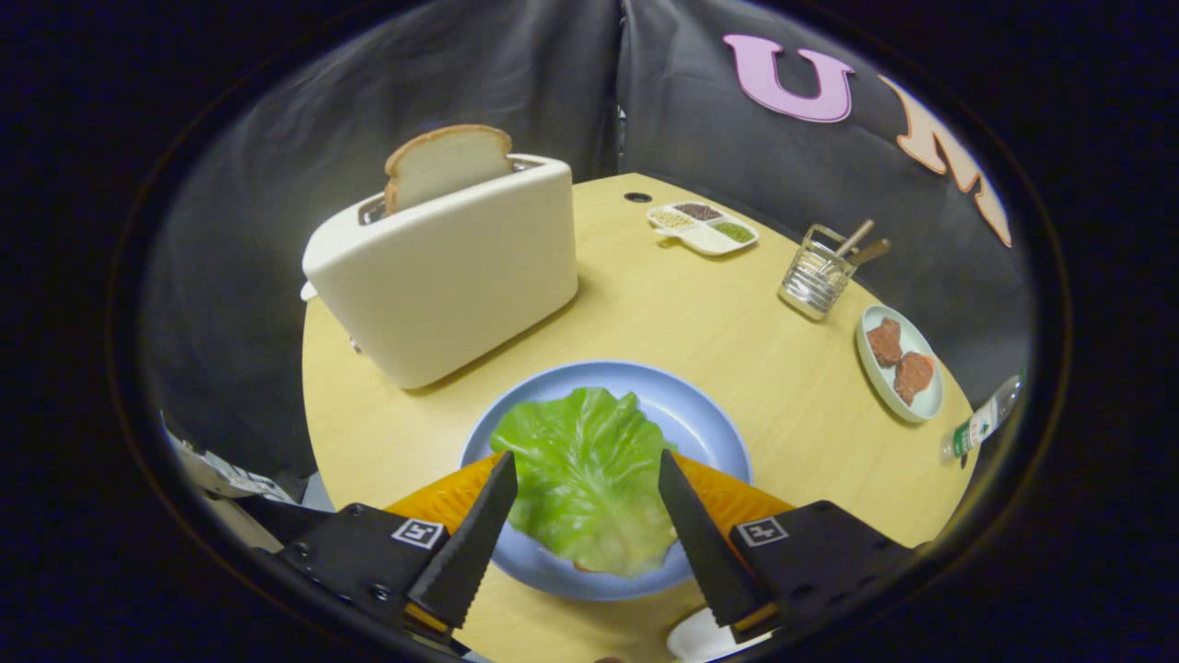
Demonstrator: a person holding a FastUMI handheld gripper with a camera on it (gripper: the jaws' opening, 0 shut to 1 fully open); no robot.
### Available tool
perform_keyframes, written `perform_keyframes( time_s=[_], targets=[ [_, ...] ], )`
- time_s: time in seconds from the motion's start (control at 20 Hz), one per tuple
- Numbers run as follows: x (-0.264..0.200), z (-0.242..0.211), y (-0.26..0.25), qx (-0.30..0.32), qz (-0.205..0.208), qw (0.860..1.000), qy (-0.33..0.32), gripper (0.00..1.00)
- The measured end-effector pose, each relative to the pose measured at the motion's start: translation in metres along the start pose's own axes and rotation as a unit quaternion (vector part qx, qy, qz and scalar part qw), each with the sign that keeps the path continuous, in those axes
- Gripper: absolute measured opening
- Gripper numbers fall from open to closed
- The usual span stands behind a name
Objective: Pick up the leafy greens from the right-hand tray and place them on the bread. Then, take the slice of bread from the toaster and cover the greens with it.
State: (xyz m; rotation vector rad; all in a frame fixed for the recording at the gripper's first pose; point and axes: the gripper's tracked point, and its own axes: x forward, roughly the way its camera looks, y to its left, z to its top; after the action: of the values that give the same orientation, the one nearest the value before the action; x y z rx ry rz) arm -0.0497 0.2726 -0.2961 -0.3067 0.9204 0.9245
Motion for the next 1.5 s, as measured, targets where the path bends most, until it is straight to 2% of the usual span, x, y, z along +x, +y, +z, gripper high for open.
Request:
perform_keyframes(
  time_s=[0.3, 0.85, 1.2, 1.5],
  targets=[
    [-0.029, 0.031, 0.001, 0.023, -0.013, 0.999, -0.037, 0.99],
    [-0.076, 0.126, 0.024, 0.043, -0.008, 0.994, -0.103, 0.99],
    [-0.072, 0.169, 0.053, 0.043, 0.007, 0.993, -0.111, 0.98],
    [-0.049, 0.198, 0.074, 0.051, 0.016, 0.993, -0.106, 0.98]
  ],
)
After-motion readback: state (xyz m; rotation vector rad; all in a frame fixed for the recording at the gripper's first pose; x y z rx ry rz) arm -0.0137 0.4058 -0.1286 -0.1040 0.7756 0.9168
